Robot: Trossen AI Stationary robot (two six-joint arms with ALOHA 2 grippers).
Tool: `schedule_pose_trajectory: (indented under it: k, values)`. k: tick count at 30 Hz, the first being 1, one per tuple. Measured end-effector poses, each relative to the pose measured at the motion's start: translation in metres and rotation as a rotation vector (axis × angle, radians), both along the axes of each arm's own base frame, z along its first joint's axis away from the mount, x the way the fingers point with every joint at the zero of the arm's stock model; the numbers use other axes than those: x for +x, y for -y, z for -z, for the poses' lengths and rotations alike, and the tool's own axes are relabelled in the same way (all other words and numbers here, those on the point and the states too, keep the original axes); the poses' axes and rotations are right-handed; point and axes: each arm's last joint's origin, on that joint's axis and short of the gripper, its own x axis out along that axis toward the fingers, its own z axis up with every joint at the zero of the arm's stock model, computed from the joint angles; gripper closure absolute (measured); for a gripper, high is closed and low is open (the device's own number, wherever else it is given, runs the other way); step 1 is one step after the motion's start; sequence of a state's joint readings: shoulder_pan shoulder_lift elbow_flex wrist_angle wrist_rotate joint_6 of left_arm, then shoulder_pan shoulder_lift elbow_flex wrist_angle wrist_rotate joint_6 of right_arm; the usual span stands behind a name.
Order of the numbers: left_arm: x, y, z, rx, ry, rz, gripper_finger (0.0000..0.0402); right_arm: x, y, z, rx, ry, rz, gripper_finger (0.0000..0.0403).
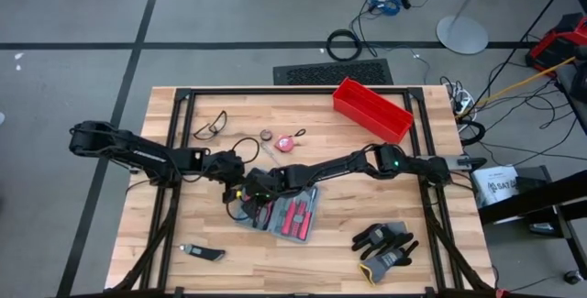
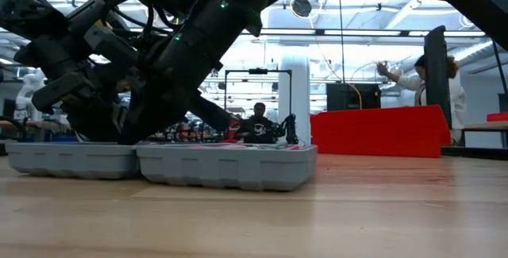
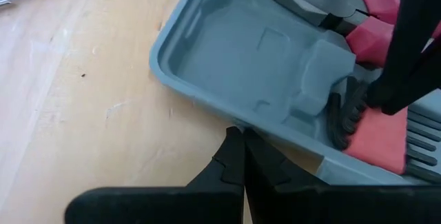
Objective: Prefit tool cases
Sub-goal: Adjust the hex key on the toolbox
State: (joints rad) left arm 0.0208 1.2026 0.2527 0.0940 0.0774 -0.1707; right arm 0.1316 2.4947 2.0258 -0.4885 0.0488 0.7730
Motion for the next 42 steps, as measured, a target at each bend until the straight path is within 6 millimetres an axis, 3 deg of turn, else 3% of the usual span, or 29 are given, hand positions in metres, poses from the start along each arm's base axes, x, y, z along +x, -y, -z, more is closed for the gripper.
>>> schedule_pose_trajectory:
  k: [20,29,42]
  values:
    - [0.004,0.000,-0.004,0.020,0.054,0.008,0.0402,-0.009,0.015,0.005,-0.052,-0.119,-0.103,0.0403]
    - [0.004,-0.001,-0.003,0.036,0.051,-0.005,0.0402,-0.014,0.021,-0.031,-0.132,-0.067,-0.103,0.0403]
    - [0.003,-0.001,-0.003,0.041,0.048,-0.001,0.0402,-0.011,0.029,-0.033,-0.203,-0.046,-0.050,0.0403]
